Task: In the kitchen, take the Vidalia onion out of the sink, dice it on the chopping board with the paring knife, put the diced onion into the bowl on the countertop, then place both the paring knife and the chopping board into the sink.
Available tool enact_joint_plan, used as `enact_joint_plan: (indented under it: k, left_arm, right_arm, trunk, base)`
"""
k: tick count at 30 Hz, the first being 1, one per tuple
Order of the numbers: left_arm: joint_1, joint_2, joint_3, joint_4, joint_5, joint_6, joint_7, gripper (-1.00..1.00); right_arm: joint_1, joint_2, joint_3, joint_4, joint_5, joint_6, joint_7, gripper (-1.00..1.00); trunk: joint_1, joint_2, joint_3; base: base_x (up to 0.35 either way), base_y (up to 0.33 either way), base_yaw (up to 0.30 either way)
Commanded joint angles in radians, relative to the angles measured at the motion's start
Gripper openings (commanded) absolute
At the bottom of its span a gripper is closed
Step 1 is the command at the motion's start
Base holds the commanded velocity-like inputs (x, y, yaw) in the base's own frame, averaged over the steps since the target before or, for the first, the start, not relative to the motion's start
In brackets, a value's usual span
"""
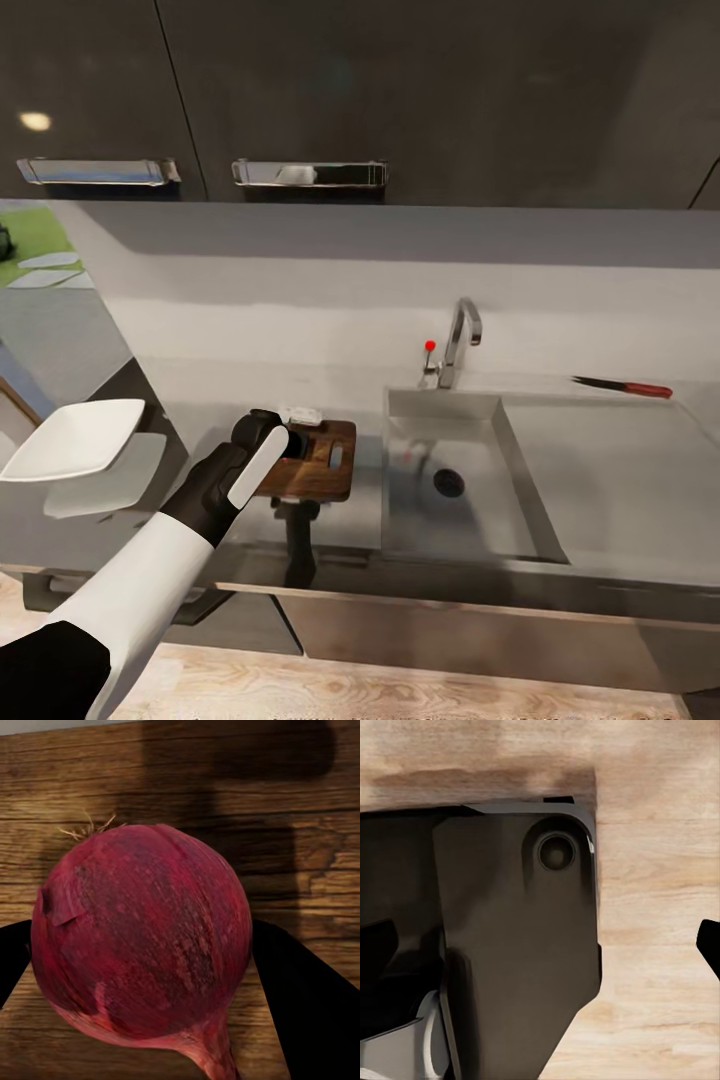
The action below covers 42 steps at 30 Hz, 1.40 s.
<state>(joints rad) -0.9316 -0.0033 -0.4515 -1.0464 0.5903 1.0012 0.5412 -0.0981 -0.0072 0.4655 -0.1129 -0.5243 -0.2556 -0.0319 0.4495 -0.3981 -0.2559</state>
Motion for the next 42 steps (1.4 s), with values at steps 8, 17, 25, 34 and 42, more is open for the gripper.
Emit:
enact_joint_plan:
  k: [8,17,25,34,42]
  left_arm:
    - [-0.001,0.0,-0.001,-0.001,0.01,0.002,0.011,-1.0]
    - [-0.001,0.0,-0.001,-0.001,0.008,0.002,0.011,-1.0]
    - [-0.001,0.0,-0.001,-0.001,0.009,0.002,0.01,-1.0]
    - [-0.001,0.0,-0.001,-0.001,0.01,0.002,0.011,-1.0]
    - [-0.001,0.0,-0.002,-0.005,0.006,0.002,0.011,1.0]
  right_arm:
    - [0.0,0.0,0.01,-0.002,-0.008,-0.002,-0.003,1.0]
    - [0.001,-0.001,0.01,-0.003,-0.005,-0.002,0.001,1.0]
    - [0.0,-0.007,0.015,-0.004,0.001,-0.003,0.007,1.0]
    - [0.001,-0.007,0.018,-0.003,0.024,-0.003,0.009,1.0]
    - [0.001,-0.007,0.018,-0.002,0.024,-0.002,0.005,1.0]
  trunk:
    - [0.0,-0.002,-0.009]
    - [0.0,-0.002,-0.009]
    - [0.0,-0.002,-0.009]
    - [0.0,-0.002,-0.009]
    - [0.0,-0.002,-0.009]
  base:
    - [-0.001,0.0,0.0]
    - [0.0,0.0,0.0]
    - [0.0,0.0,0.0]
    - [0.0,0.0,0.0]
    - [0.0,0.0,0.0]
